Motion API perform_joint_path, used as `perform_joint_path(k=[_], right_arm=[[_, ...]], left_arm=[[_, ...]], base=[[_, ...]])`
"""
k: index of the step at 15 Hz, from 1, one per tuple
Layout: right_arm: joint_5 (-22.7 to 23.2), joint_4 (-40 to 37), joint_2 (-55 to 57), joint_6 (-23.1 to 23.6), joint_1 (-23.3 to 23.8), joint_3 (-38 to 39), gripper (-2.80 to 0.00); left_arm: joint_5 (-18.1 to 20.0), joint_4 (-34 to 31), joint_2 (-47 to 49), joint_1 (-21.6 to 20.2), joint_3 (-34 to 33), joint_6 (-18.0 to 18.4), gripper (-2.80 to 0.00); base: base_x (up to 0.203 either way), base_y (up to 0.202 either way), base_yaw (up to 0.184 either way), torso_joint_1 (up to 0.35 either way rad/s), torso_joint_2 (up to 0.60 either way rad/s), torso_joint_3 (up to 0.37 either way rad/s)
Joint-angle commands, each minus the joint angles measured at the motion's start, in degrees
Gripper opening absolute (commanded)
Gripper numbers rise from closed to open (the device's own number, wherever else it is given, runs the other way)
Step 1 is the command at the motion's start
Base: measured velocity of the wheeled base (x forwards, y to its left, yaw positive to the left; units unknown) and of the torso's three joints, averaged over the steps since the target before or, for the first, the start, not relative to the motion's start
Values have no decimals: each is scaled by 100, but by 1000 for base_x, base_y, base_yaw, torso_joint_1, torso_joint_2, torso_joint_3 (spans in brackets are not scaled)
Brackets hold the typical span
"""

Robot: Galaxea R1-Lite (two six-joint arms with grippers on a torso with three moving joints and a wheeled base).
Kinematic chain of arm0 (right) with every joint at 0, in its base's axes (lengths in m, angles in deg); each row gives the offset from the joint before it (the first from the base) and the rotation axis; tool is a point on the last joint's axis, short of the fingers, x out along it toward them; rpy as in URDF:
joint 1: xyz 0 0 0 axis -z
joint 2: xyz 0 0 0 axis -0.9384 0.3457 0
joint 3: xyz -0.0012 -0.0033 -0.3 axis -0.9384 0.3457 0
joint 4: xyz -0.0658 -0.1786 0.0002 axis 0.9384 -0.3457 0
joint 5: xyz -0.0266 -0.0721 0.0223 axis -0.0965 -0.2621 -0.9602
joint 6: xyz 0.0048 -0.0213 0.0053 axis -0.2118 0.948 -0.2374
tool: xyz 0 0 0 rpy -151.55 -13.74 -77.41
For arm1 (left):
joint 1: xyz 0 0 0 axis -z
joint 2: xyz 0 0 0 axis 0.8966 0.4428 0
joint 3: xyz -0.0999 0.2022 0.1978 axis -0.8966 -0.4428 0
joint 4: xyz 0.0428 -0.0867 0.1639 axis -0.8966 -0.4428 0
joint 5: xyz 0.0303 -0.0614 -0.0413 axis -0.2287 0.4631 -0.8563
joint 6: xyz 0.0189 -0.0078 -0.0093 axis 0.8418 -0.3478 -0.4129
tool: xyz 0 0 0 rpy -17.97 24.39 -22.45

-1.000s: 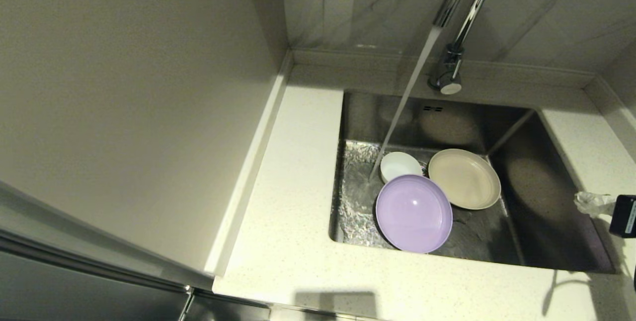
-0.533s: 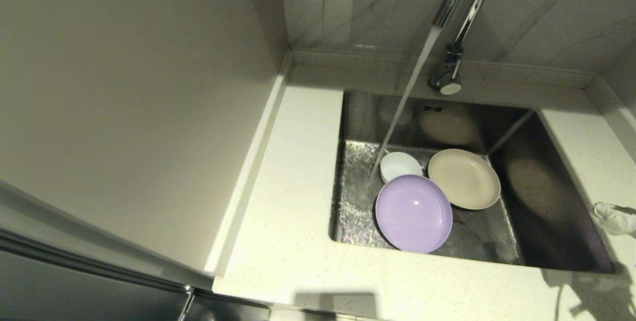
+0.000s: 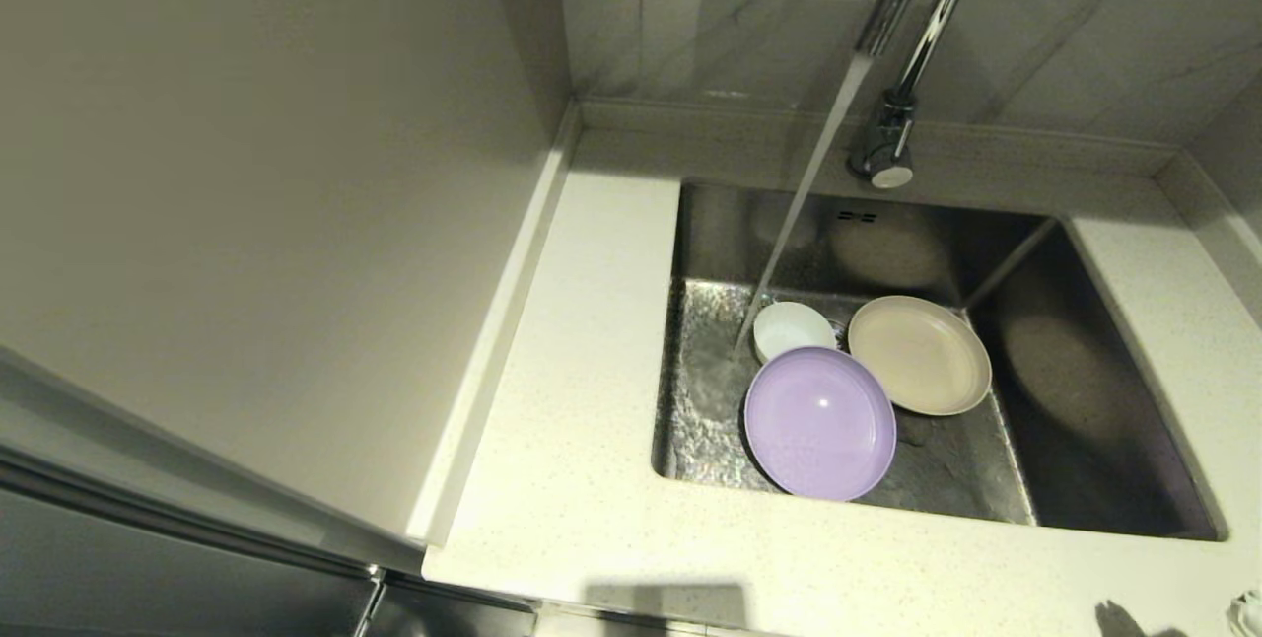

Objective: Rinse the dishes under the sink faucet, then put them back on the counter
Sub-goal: Wait for the water to rinse the bowl

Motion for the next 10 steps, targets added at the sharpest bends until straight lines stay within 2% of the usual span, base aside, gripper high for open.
perform_joint_path(k=[1,5,7,9,10], right_arm=[[-68,-348,-1135,-2,-165,241,-280],[-295,-1398,-2161,-6,-181,133,-280],[-384,-2163,-2619,24,-155,-62,-280],[-1025,-2177,-2613,38,-148,69,-280],[-1077,-2168,-2612,38,-147,85,-280]], left_arm=[[-4,2,-9,0,0,-1,-280],[-4,2,-9,0,0,-1,-280],[-4,2,-9,0,0,-1,-280],[-4,2,-9,0,0,-1,-280],[-4,2,-9,0,0,-1,-280]], base=[[0,0,0,0,0,0],[0,0,0,0,0,0],[0,0,0,0,0,0],[0,0,0,0,0,0],[0,0,0,0,0,0]])
